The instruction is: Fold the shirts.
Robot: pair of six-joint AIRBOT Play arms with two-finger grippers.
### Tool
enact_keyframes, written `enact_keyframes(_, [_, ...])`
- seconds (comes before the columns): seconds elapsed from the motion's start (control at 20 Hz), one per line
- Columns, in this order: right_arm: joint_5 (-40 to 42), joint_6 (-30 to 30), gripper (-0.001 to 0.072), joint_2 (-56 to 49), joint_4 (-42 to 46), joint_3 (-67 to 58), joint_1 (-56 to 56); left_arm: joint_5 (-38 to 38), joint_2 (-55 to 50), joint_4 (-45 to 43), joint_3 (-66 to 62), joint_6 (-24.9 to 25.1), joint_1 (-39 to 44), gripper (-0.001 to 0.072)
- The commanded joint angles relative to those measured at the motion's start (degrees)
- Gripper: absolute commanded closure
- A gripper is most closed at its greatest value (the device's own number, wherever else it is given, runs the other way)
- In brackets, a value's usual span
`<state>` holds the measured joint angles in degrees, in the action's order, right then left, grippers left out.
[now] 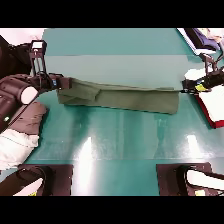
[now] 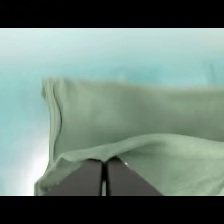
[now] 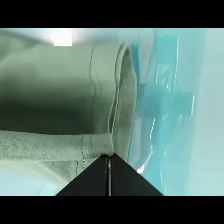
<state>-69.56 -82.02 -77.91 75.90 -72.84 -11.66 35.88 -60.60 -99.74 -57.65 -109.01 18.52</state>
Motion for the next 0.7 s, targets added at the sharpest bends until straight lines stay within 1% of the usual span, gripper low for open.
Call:
enact_keyframes(0.0, [4.81, 0.00, 0.0700, -3.34, 0.13, -1.03, 0.98, -9.27, -5.68, -0.11, -0.04, -0.07, -0.70, 0.0681])
enact_keyframes(0.3, [14.32, 0.00, 0.0695, -5.97, 0.13, -1.03, 4.94, -15.65, -10.95, -0.15, -0.09, -0.07, -0.72, 0.0680])
enact_keyframes(0.4, [15.45, -0.07, 0.0691, -6.75, 0.09, -1.03, 5.46, -17.66, -11.06, -0.17, -0.17, -0.07, -0.72, 0.0665])
enact_keyframes(0.45, [15.37, -0.07, 0.0673, -7.06, 0.11, -1.03, 5.46, -17.90, -11.06, -0.15, -0.42, -0.09, -0.72, 0.0427])
enact_keyframes(0.5, [15.43, -0.07, 0.0501, -7.17, 0.09, -1.03, 5.38, -17.73, -11.06, -0.15, -0.70, -0.09, -0.72, 0.0214])
enact_keyframes(0.55, [15.34, -0.09, 0.0315, -7.13, 0.09, -1.05, 4.90, -17.46, -10.99, -0.22, -0.83, -0.04, -0.72, 0.0180])
enact_keyframes(0.6, [14.69, -0.09, 0.0245, -6.95, 0.04, -1.09, 4.11, -16.68, -10.99, -0.39, -1.29, -0.07, -0.72, 0.0181])
enact_keyframes(0.65, [13.38, -0.09, 0.0245, -6.49, 0.02, -1.09, 3.06, -15.74, -10.99, -0.68, -1.86, -0.02, -0.72, 0.0181])
